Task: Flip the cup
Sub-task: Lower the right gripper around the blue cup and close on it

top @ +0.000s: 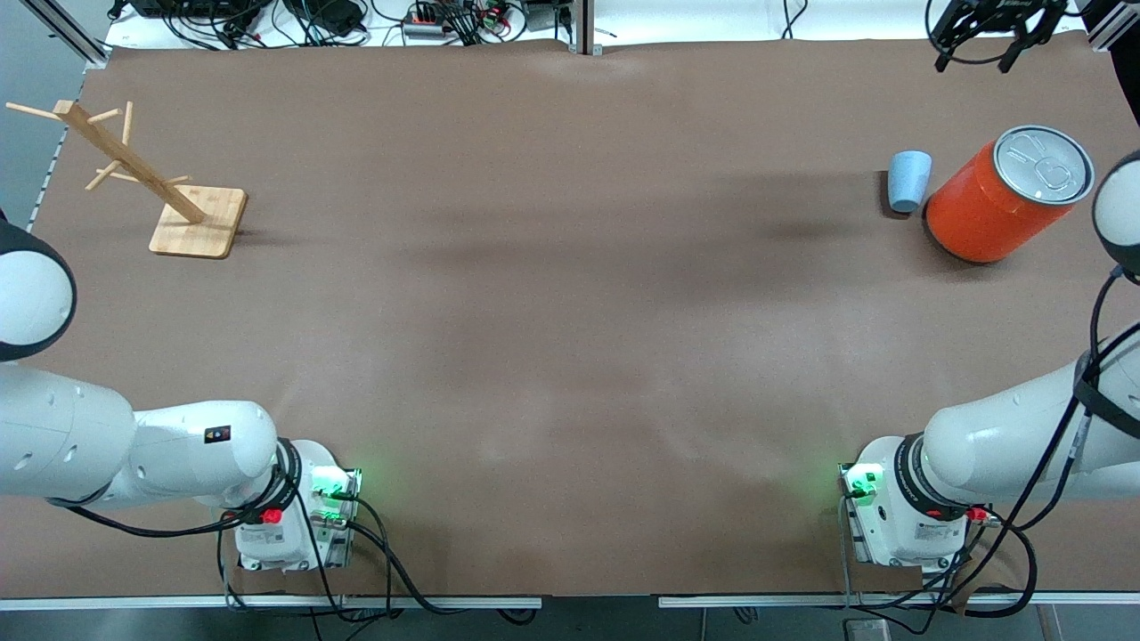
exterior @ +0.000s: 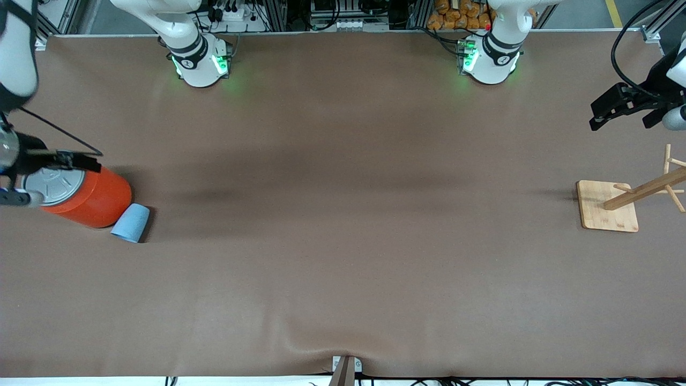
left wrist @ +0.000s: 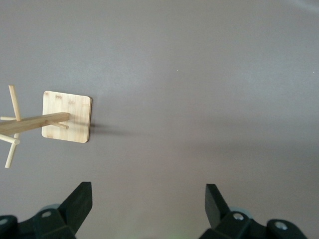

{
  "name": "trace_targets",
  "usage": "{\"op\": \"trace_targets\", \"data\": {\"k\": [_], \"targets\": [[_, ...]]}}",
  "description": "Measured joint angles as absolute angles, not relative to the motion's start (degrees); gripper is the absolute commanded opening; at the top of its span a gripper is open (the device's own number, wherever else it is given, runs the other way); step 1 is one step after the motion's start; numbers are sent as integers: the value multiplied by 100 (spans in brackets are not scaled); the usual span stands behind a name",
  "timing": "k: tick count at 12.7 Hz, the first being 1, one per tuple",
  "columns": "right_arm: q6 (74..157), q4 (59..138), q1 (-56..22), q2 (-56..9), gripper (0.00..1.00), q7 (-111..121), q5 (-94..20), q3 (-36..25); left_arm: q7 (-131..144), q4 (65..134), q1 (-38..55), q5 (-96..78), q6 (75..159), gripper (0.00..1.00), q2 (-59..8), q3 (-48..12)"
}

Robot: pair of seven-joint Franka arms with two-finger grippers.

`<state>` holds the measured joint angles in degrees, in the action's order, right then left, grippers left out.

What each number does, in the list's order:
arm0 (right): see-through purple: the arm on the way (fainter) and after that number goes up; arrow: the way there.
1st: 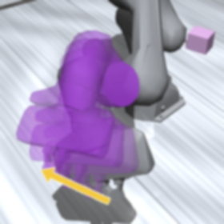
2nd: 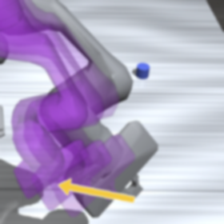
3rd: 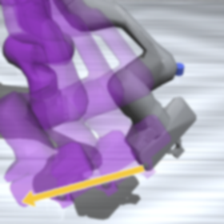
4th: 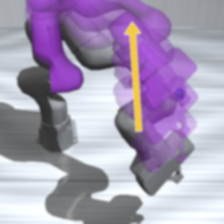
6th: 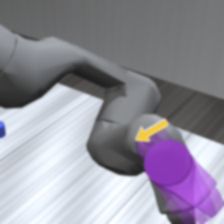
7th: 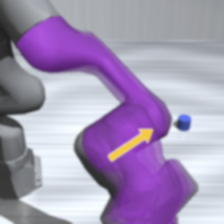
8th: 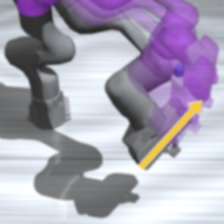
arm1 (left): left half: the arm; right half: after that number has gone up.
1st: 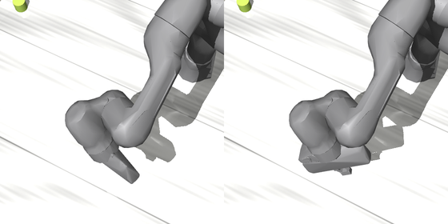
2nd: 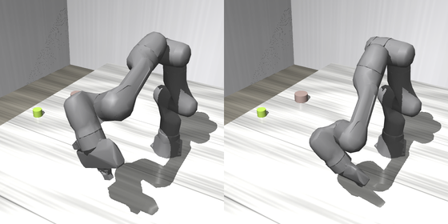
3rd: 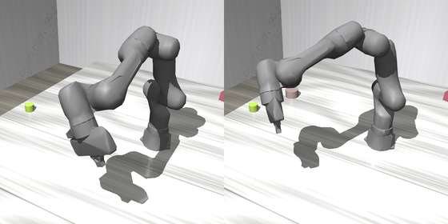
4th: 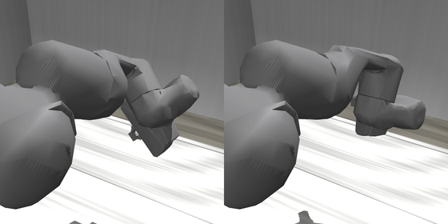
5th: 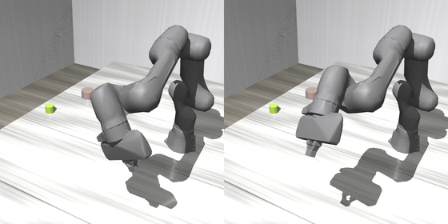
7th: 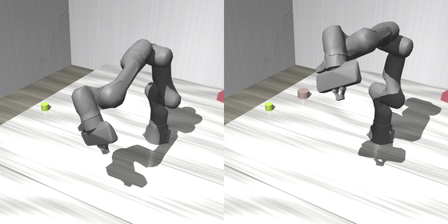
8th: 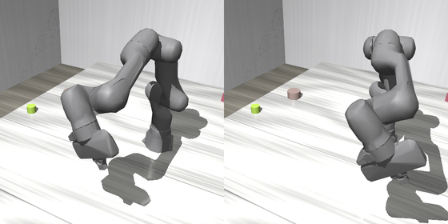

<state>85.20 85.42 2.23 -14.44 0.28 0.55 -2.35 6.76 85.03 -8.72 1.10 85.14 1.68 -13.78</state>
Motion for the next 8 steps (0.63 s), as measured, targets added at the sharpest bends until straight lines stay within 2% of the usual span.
{"op": "trace_targets", "data": {"k": [4,8], "targets": [[9057,8610,275,-2218,100,121,87,-281,676,8506,-875,110,8516,100,166,-1375],[9937,8711,614,-3006,100,435,118,-329,699,8505,-877,-9,8516,100,159,-1374]]}}
